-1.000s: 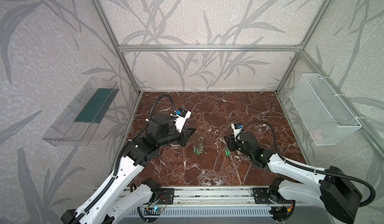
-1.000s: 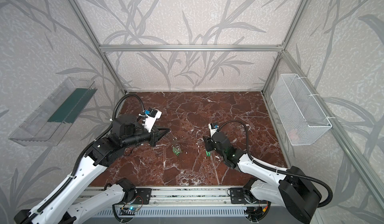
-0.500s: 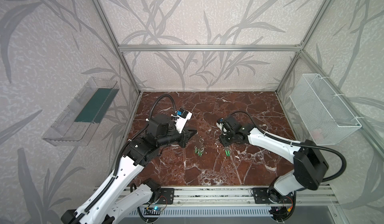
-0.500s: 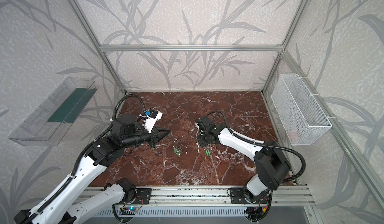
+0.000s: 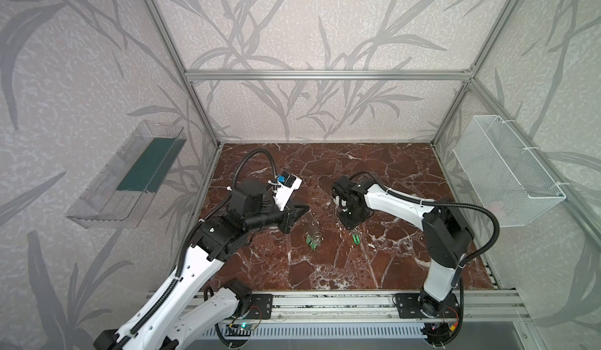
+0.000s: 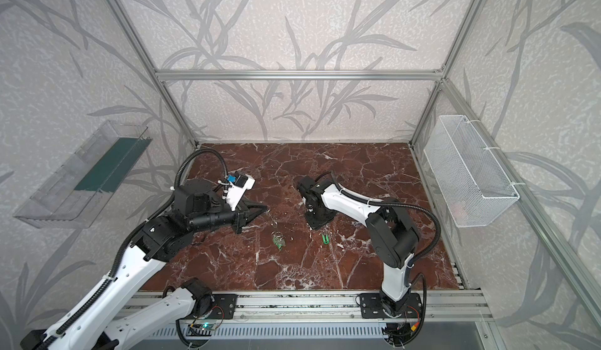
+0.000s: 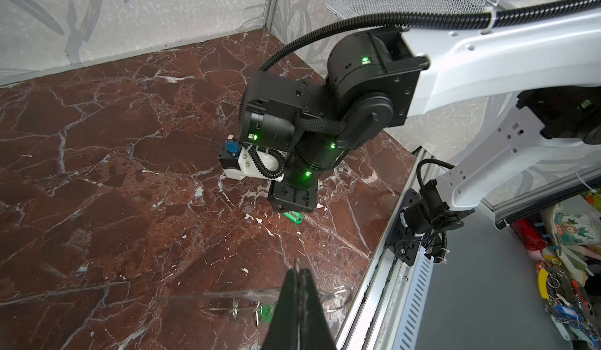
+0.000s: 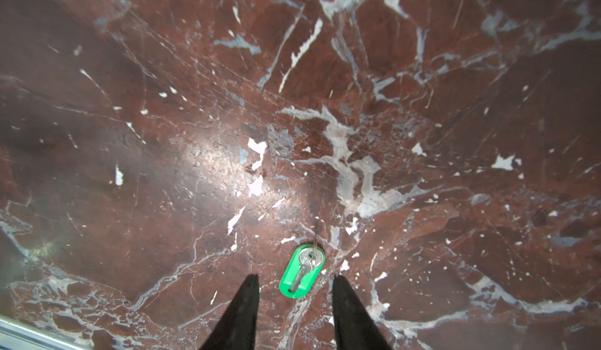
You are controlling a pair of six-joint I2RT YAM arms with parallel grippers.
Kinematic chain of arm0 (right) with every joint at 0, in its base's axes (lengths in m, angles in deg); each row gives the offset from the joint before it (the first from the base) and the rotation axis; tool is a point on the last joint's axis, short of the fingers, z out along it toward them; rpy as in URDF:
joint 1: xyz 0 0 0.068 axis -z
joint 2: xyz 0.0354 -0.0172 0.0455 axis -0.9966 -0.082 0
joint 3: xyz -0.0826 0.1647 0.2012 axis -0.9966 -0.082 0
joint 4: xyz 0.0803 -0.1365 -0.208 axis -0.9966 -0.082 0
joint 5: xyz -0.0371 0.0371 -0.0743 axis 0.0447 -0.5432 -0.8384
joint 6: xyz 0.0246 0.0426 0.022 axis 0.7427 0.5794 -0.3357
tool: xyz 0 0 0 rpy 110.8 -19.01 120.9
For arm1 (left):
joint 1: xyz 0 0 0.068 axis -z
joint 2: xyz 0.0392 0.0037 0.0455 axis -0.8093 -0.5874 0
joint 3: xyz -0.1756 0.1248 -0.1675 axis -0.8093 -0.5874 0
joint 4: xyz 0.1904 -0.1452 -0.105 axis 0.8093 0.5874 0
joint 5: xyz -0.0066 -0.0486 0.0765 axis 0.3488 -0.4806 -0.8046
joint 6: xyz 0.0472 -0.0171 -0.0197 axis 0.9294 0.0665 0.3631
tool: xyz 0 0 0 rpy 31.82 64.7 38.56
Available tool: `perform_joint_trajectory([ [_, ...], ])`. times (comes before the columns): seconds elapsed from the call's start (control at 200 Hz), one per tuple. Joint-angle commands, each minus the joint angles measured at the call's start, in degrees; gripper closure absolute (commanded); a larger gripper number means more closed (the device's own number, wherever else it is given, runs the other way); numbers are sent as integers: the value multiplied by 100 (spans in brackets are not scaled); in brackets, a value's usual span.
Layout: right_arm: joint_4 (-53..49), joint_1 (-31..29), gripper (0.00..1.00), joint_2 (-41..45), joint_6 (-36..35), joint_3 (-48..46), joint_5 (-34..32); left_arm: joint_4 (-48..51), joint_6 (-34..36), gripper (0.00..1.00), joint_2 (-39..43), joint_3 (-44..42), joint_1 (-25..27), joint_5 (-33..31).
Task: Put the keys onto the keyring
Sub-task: 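Move the right gripper over another green-tagged key and grasp it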
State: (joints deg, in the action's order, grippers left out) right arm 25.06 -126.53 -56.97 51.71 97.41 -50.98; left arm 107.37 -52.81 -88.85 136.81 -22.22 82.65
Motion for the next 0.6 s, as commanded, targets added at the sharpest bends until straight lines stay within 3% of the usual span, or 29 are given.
perform_joint_trajectory([
  [0.0, -477, 27, 62, -192, -129, 219, -93, -108, 145, 100, 89, 35, -26, 86],
  [0.595, -689, 62, 73, -811, -232, 557, -231, -95, 134, 100, 91, 43, -30, 15],
])
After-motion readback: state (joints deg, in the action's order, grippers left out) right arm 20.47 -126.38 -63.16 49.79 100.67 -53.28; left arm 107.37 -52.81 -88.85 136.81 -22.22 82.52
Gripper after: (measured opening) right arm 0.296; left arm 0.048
